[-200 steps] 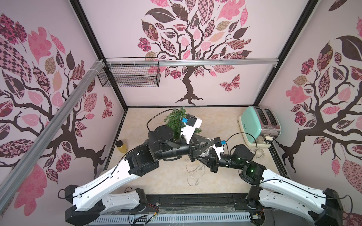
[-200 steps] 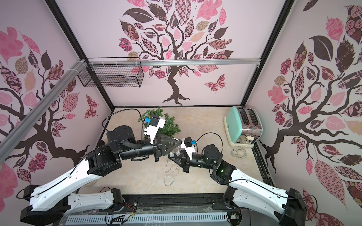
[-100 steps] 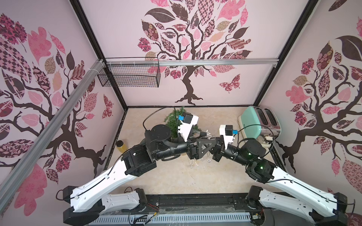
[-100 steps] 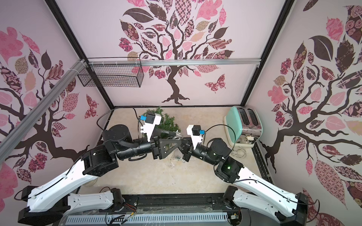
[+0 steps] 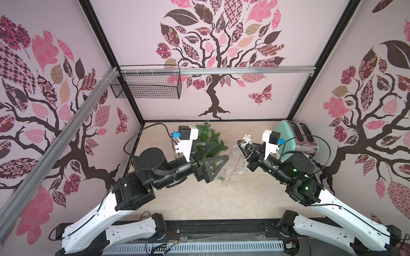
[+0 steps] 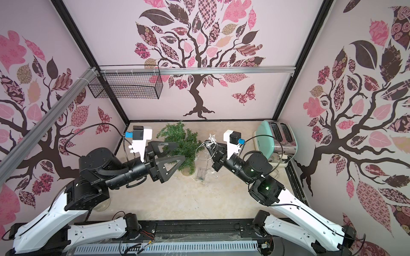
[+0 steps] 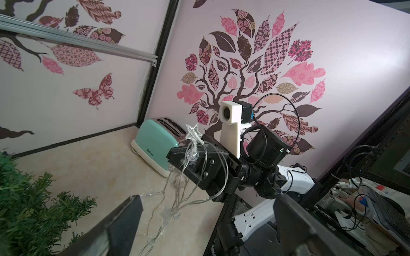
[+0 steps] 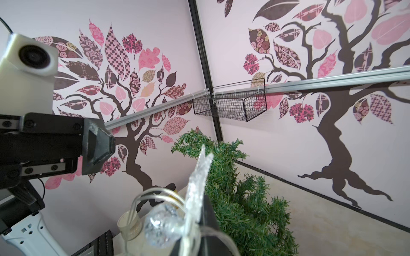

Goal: Remove string lights from the small christmas tree
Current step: Place the light string at the center of the board.

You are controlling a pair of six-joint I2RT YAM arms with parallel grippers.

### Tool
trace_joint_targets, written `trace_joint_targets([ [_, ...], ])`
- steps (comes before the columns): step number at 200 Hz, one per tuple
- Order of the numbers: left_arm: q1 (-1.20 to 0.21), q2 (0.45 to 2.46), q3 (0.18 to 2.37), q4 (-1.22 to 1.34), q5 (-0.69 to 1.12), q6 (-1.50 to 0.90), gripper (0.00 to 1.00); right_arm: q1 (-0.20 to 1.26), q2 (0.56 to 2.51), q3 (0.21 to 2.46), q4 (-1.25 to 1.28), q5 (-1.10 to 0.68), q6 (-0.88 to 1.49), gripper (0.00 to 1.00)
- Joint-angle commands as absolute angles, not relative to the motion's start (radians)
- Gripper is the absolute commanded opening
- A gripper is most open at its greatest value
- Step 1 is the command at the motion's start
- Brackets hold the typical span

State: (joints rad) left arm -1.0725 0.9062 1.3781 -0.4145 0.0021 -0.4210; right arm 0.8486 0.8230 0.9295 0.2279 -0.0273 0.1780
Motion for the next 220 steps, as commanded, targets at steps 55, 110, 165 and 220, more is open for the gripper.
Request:
trace_joint_targets([
  [55,-1.075,0.800,1.309,-0.488,-0.178,-0.371,0.98,0.841,0.875,1.144,0.225,0.024,0.132,0.00],
  [110,-1.075,0.761,1.287,-0.511,-0.232,-0.362,0.98,0.841,0.998,1.308,0.227,0.040,0.129,0.00],
  [165,-1.074,0.731,1.274,-0.525,-0.262,-0.364,0.98,0.719,1.093,1.462,0.192,0.105,0.099,0.00],
  [220,-1.075,0.702,1.260,-0.538,-0.297,-0.353,0.98,0.630,1.111,1.469,0.184,0.195,0.079,0.00],
])
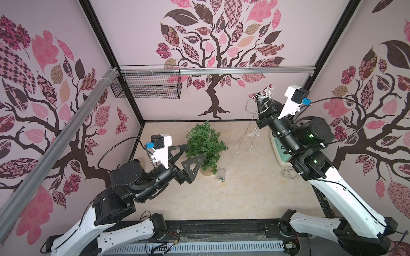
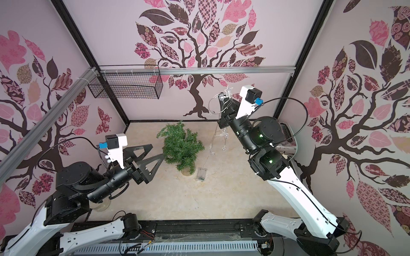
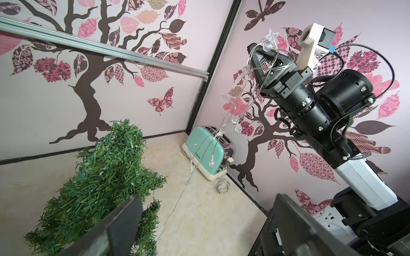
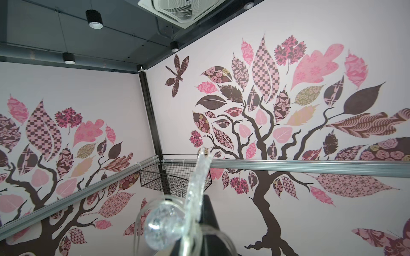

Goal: Remove string lights from the small christmas tree
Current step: Place the light string at the center of the board.

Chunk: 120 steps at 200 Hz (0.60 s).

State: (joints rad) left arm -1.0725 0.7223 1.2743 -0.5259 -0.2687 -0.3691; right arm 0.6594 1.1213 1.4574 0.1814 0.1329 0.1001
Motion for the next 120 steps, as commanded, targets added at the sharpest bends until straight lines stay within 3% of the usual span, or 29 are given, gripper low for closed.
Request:
trace_joint_targets([
  [1,-1.075,0.701,1.260,-0.539,-0.298,-0.353,0.98,0.627,1.111,1.467,0.183,0.196,0.080,0.00],
  [28,-1.075,0.684,1.247,-0.544,-0.326,-0.343,0.98,0.578,1.089,1.422,0.128,0.196,0.134,0.00],
  [120,-1.075,0.606,1.180,-0.557,-0.461,-0.321,0.98,0.577,0.974,0.860,0.007,0.126,0.441,0.00],
])
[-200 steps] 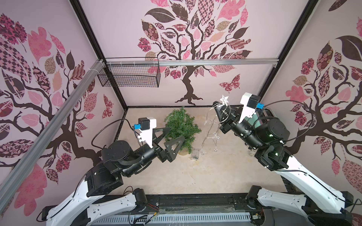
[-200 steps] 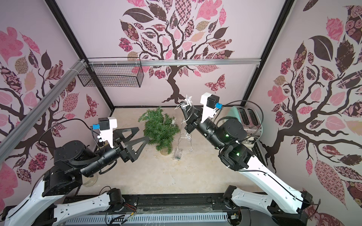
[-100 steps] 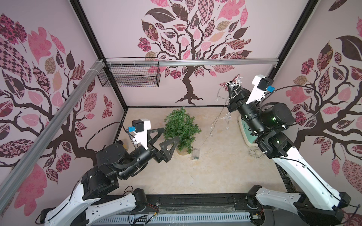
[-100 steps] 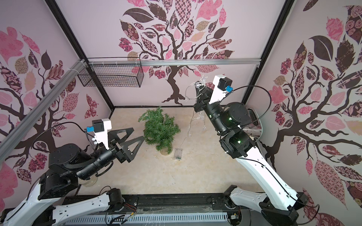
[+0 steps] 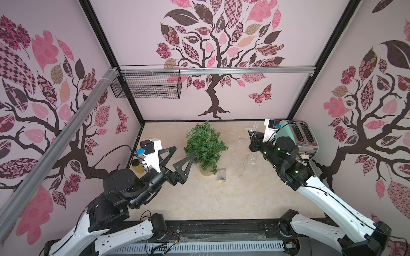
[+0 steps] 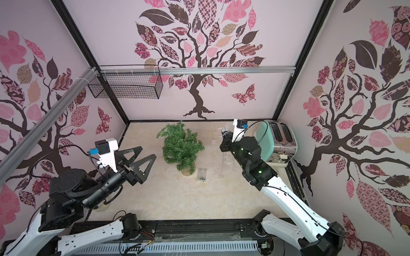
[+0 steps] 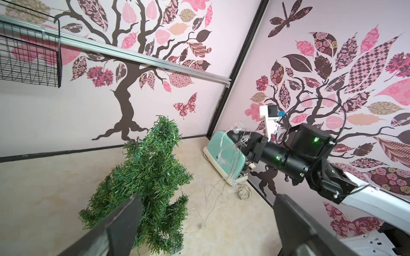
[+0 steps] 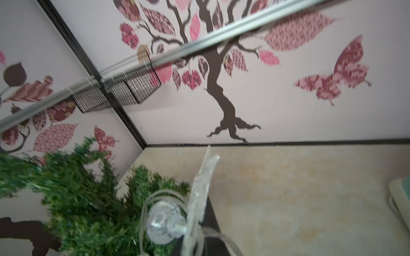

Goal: Remove string lights from the small christmas tree
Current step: Place the light string at the center of the board.

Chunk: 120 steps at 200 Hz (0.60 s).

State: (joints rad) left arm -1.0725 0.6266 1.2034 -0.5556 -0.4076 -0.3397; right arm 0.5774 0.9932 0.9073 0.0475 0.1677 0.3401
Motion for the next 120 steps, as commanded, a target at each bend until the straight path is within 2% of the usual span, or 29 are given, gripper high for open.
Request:
trace_joint_targets([
  [1,-1.075,0.605,1.179,-0.557,-0.463,-0.321,0.98,0.577,0.975,0.857,0.005,0.124,0.443,0.00],
  [47,-1.075,0.576,1.144,-0.549,-0.493,-0.321,0.98,0.577,1.019,0.663,-0.058,0.044,0.596,0.00],
  [53,-1.075,0.578,1.143,-0.549,-0.494,-0.321,0.98,0.577,1.045,0.659,-0.076,0.022,0.608,0.08],
  [57,-1.075,0.580,1.144,-0.551,-0.495,-0.320,0.98,0.577,1.064,0.658,-0.088,0.008,0.619,0.18],
  [63,-1.073,0.583,1.146,-0.553,-0.498,-0.321,0.98,0.577,1.094,0.661,-0.106,-0.010,0.638,0.39],
  [70,-1.075,0.586,1.147,-0.555,-0.501,-0.322,0.98,0.577,1.124,0.669,-0.134,-0.026,0.653,0.57],
  [87,-1.074,0.593,1.148,-0.557,-0.509,-0.324,0.98,0.578,1.158,0.679,-0.165,-0.026,0.686,0.74],
  [91,-1.074,0.593,1.149,-0.558,-0.512,-0.324,0.98,0.577,1.157,0.682,-0.173,-0.016,0.692,0.90],
  [94,-1.074,0.594,1.148,-0.558,-0.513,-0.325,0.98,0.577,1.155,0.684,-0.180,-0.007,0.697,0.97],
  [120,-1.075,0.591,1.151,-0.563,-0.538,-0.331,0.98,0.577,1.136,0.719,-0.268,0.034,0.716,1.00],
])
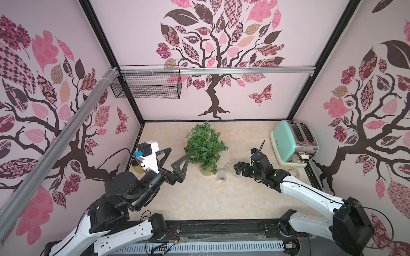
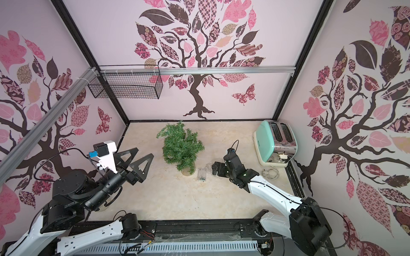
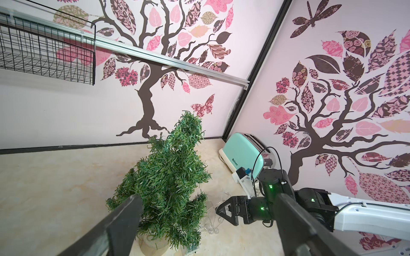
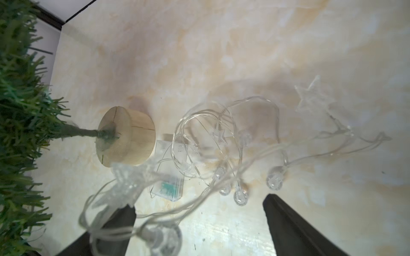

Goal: Remove string lights from the small christmas tree
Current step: Place the light string at the center of the board.

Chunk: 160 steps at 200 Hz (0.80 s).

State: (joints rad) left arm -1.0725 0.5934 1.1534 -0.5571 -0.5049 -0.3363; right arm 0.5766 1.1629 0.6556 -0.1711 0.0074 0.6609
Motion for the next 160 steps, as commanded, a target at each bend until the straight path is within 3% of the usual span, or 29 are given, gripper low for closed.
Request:
trace_joint_targets([
  [1,-1.075,0.591,1.151,-0.563,-0.540,-0.331,0.98,0.577,1.136,0.720,-0.272,0.035,0.717,1.00],
  [84,-1.074,0.634,1.201,-0.593,-0.617,-0.330,0.98,0.578,1.200,0.663,-0.544,-0.076,0.661,1.00],
  [125,-1.074,0.611,1.177,-0.524,-0.726,-0.265,0.98,0.577,1.010,0.695,-0.374,-0.092,0.640,0.99],
  [160,-1.024,0.665,1.208,-0.436,-0.849,-0.106,0.98,0.577,0.980,0.787,-0.294,-0.002,0.588,1.00],
])
